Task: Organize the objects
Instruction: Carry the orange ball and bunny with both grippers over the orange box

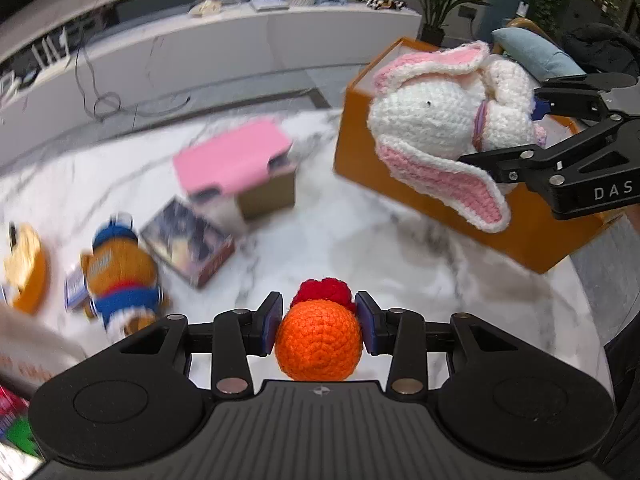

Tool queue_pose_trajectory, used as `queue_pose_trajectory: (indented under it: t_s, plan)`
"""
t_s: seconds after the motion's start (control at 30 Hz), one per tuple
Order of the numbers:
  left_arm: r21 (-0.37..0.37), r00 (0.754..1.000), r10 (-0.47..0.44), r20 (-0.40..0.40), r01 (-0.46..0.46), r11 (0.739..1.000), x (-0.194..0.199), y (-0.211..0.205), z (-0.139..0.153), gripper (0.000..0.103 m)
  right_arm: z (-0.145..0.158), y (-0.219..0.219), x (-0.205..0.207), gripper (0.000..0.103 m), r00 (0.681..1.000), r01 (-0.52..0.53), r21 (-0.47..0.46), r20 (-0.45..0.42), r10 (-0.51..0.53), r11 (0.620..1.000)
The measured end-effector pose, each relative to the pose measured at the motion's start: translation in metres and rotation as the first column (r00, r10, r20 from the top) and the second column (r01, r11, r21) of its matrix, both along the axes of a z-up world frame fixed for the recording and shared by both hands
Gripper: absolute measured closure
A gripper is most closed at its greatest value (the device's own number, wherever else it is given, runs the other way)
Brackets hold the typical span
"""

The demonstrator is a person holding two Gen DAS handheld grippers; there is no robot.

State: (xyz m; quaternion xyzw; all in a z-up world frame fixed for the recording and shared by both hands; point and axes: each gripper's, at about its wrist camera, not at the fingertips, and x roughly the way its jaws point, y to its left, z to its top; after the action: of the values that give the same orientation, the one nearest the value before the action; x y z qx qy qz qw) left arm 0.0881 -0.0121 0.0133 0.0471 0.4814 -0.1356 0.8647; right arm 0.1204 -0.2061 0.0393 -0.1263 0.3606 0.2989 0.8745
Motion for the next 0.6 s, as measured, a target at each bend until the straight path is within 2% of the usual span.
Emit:
queue_pose_trajectory:
  t_s: [0.33,0.6]
  plan:
    - [0.024,0.992,-0.077,0.096,0.075,0.997,0.037,-0.055,0.047,0.057,0.031,-0.061,0.019,0.03,0.989,0.143,0.118,0.024,-0.147,0.983]
    - [0.001,0.982,-0.144,0.125,0.145,0.989,0.072,-0.107,0.058,0.057,0.039,-0.118,0.048,0.03,0.949,0.312,0.172,-0.017,-0.314,0.934]
